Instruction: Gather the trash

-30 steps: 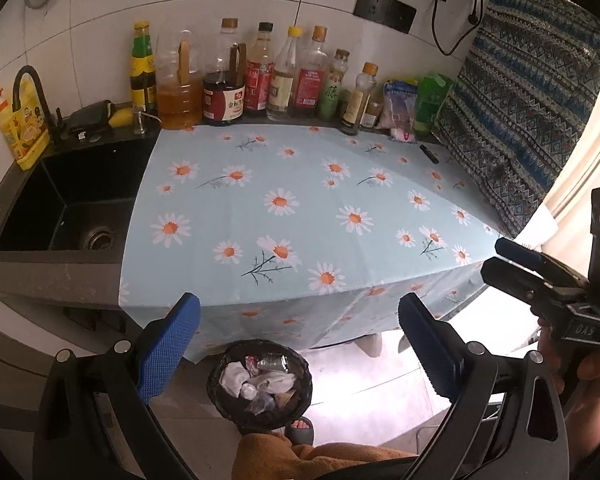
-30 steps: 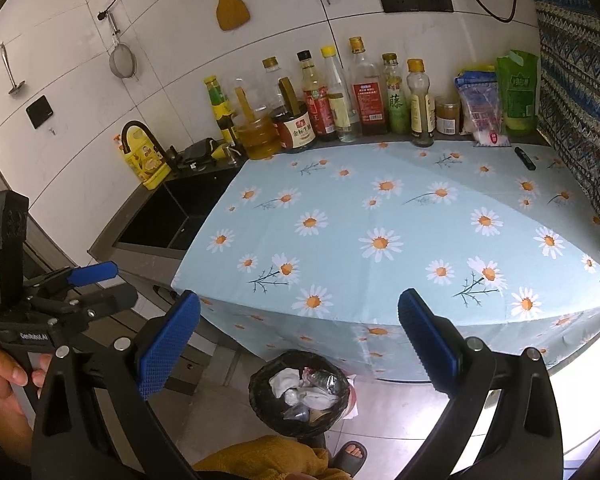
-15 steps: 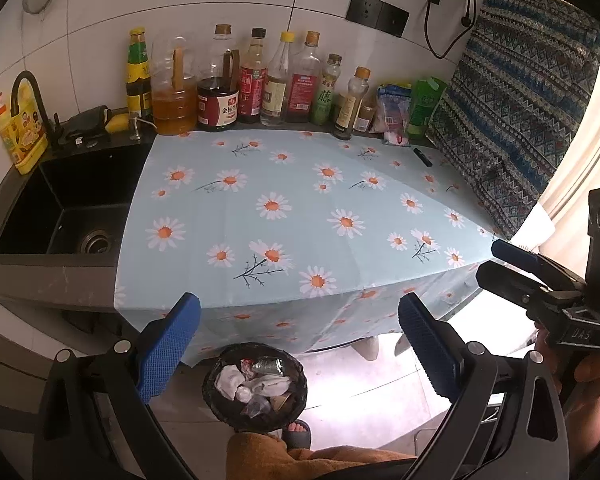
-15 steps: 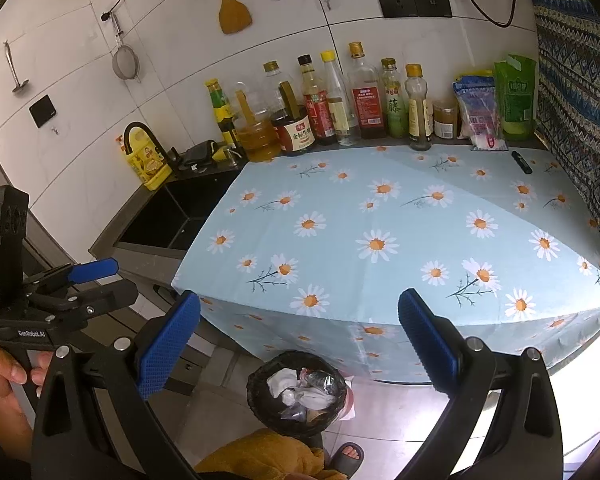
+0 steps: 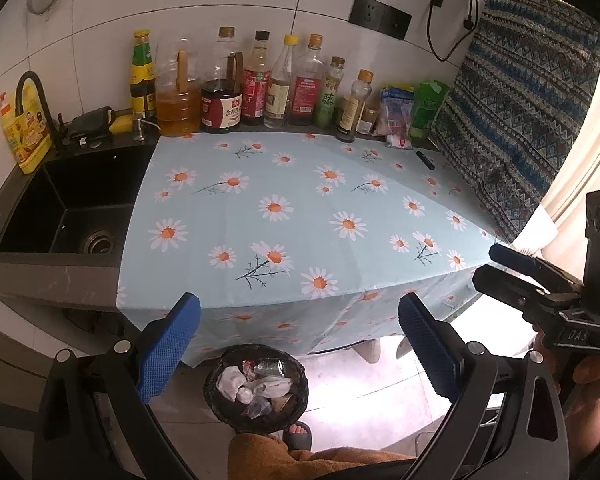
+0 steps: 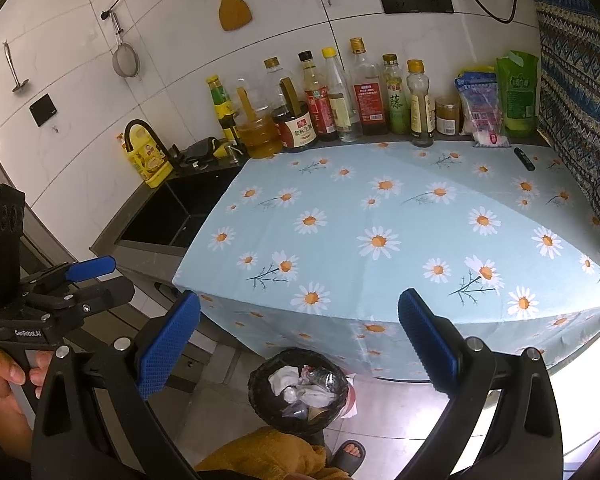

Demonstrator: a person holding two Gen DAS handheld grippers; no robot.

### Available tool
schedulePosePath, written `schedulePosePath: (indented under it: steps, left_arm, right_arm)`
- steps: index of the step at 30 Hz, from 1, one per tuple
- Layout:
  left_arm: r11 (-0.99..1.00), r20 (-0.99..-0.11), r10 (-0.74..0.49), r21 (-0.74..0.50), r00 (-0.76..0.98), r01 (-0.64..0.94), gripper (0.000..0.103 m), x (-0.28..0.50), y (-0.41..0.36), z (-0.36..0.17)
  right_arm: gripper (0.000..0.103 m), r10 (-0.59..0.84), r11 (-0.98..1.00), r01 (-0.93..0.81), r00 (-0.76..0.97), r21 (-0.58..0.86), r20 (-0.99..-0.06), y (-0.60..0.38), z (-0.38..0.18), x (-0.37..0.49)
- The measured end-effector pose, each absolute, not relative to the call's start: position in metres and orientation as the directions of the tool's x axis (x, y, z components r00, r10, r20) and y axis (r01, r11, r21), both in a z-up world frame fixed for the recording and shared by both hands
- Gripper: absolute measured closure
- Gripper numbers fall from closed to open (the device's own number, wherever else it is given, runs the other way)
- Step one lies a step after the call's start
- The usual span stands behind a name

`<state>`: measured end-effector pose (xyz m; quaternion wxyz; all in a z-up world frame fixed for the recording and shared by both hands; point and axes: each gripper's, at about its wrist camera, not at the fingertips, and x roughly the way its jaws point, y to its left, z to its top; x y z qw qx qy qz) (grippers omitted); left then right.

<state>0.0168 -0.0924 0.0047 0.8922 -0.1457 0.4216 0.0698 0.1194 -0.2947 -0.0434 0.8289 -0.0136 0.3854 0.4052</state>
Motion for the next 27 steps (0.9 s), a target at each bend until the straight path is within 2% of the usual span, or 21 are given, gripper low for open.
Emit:
schedulePosePath:
  steps: [27]
  left_arm:
    - [0.954,-0.782,0.005,-0.183,0.623,-0.239,0.007,0.0163,-0.0966,0.0015]
  right_arm:
    - [0.005,0.666,0.661,-0.691,0.361,0.293,-0.653,-0.2931,-0.051,0.1205]
